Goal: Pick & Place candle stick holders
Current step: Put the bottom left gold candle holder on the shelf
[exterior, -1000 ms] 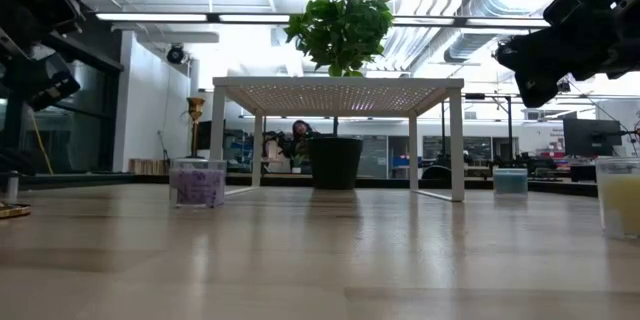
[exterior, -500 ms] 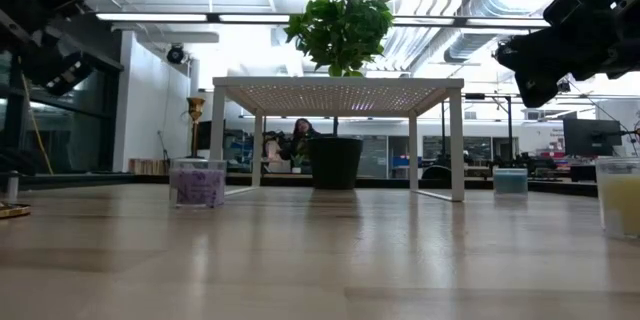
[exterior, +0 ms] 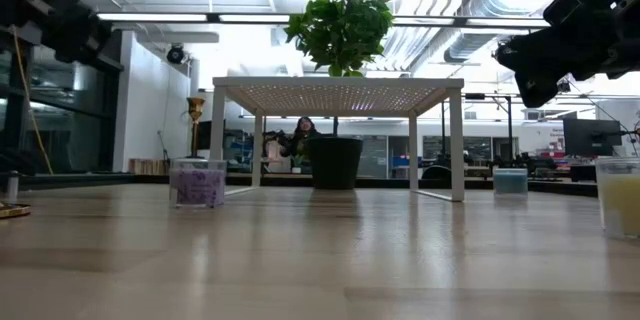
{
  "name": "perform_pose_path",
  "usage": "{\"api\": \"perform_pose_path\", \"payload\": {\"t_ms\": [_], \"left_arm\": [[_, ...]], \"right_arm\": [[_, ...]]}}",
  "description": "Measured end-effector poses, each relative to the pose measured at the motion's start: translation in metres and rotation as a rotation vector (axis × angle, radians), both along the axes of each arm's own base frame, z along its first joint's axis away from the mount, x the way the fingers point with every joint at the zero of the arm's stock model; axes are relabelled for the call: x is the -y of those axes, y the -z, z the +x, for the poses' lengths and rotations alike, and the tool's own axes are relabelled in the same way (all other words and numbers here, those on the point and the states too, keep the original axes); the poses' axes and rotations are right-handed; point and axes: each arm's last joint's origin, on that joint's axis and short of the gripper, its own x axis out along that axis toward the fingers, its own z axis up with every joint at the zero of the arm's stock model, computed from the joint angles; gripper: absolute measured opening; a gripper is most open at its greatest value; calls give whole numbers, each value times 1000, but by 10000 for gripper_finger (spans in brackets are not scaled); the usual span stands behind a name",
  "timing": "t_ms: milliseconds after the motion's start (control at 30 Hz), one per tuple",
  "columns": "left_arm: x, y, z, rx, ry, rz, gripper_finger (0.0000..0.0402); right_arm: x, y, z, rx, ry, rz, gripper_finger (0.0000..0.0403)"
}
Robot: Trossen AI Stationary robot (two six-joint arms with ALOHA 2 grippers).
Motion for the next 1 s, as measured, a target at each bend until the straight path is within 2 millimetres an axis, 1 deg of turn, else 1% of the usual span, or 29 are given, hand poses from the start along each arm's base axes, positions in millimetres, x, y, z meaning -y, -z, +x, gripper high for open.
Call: {"api": "perform_pose_path", "payload": {"t_ms": [100,267,433,500,633,900,1000], "left_arm": [[-1,-2,1,25,-27,16,307],[-2,-2,1,-2,-87,-21,307],[-4,-2,2,-57,-176,-161,307],[-5,-2,3,-67,-200,-177,307],[-4,-5,6,-39,-155,-159,307],[-3,-22,10,137,-93,-123,307],[-1,-25,11,143,-5,-140,307]], "right_arm": [[0,0,0,1,0,0,114],[0,0,0,0,0,0,114],[0,0,0,0,0,0,114],[0,0,0,1,0,0,114],[0,0,0,0,1,0,114],[0,0,0,1,1,0,114],[0,0,0,0,0,0,114]]}}
